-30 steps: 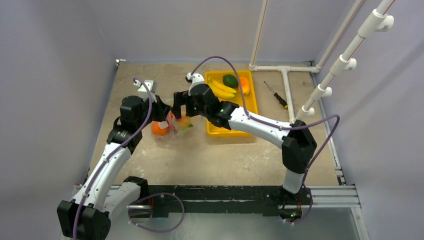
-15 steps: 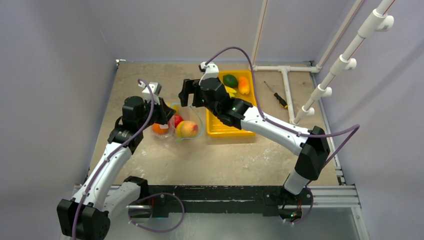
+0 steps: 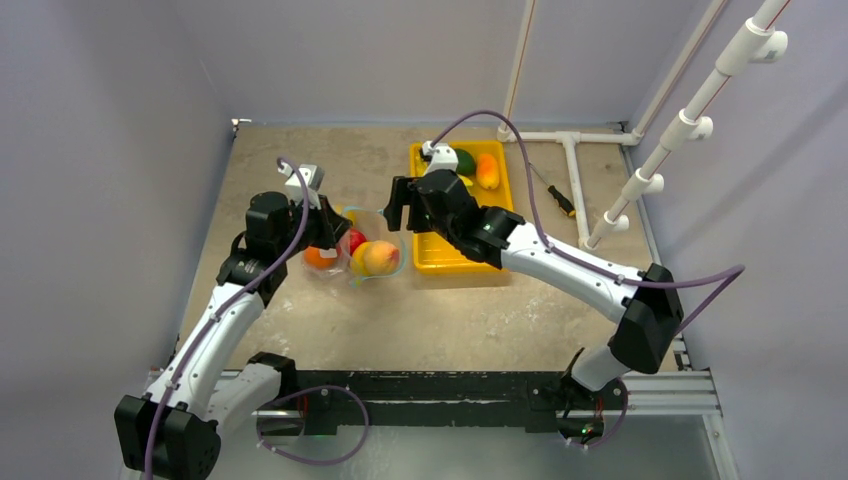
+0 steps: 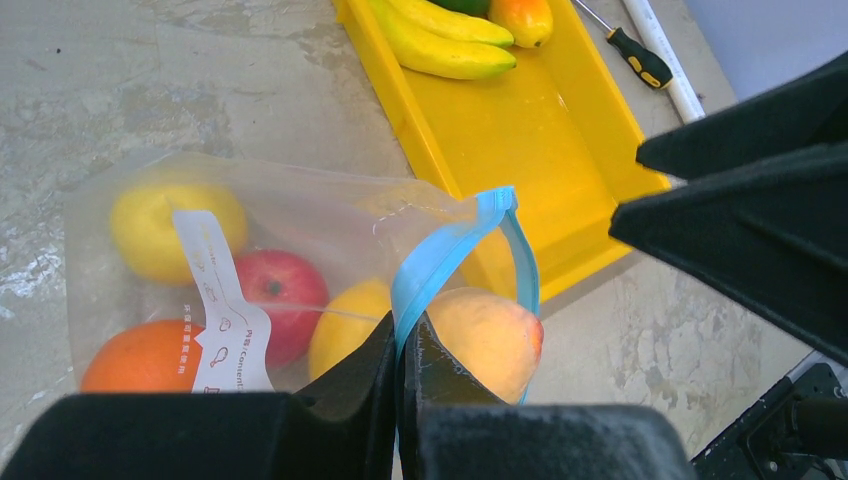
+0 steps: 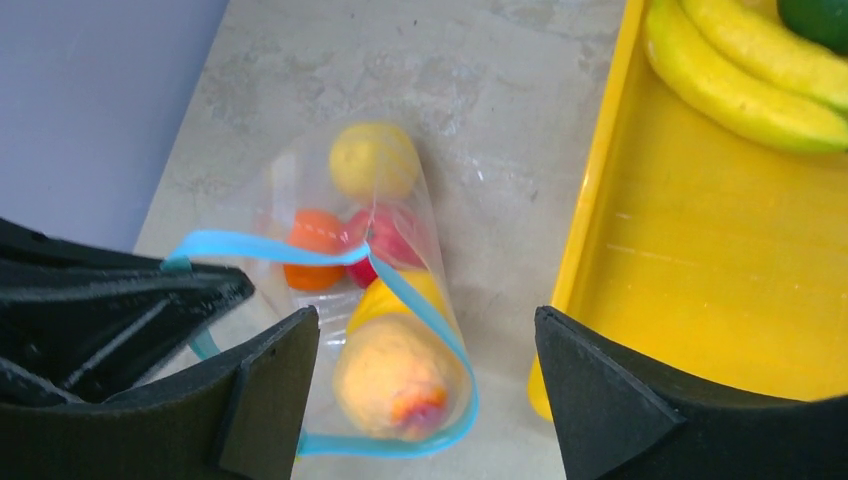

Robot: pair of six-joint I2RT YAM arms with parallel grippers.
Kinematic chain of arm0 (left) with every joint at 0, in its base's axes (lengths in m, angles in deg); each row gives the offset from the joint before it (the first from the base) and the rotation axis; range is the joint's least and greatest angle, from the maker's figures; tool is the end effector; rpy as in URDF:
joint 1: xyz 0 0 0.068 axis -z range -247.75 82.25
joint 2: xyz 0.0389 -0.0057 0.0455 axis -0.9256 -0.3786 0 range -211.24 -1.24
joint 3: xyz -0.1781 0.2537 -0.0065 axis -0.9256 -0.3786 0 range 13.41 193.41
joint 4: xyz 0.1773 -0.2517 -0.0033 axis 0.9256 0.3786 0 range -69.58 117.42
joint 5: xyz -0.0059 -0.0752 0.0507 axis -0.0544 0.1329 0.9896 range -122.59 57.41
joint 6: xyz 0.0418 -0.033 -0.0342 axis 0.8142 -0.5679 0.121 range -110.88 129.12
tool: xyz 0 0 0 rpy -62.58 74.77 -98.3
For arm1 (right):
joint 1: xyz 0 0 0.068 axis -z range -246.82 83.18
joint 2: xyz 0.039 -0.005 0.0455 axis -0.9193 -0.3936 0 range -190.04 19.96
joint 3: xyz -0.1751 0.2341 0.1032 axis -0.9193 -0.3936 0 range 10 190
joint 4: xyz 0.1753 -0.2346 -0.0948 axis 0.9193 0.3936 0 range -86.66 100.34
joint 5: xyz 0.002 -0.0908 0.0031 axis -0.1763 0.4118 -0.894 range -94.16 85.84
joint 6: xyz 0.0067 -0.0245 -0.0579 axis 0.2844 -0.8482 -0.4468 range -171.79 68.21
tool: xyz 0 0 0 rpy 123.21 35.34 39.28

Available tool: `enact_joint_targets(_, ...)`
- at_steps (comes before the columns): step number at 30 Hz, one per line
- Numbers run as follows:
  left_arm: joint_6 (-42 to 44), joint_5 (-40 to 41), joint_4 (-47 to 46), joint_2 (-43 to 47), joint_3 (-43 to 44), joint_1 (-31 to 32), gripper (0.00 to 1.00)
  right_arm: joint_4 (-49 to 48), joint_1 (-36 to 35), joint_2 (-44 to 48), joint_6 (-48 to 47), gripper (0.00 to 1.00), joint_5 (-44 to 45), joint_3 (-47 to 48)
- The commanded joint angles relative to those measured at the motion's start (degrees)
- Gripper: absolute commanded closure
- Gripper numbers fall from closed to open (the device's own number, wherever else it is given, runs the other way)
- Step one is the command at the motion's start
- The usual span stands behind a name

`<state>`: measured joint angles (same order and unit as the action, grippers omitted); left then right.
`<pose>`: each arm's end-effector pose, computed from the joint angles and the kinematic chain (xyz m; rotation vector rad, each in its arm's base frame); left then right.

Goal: Place the food in the zip-top bag and seal the zipper
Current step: Adjust the zipper food storage bag at the center of the board.

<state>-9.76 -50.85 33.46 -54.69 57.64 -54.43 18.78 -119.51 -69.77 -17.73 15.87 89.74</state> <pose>0.2408 -0.0727 0.3230 0.1180 1.9974 -0.6775 0.2717 0.3291 0.3726 -0.1050 2.0380 0.6200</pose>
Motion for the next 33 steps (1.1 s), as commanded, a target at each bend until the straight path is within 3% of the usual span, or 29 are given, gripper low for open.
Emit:
enact_joint_targets(1,-0.37,-1.11,-1.06,-0.16,0.29,0.30,1.00,-0.73,0.30,3.83,4.08,0.21,-5.58,-5.12)
enact_joint_targets(9,-0.46,-1.08,-1.04,-0.43,0.25,0.30,1.00,-4.24,0.31,5.83,6.54,0.28,-10.36,-11.03)
enact_joint_targets(18,-0.38,-1.10,-0.99,-0.45,0.25,0.37,1.00,-3.59,1.48,0.93,8.99,0.39,-7.82,-8.59)
enact_joint_targets(33,-0.37,-1.09,-0.91,-0.30,0.25,0.39,1.00,-6.79,3.71,-6.09,8.80,0.47,-9.31,-7.74)
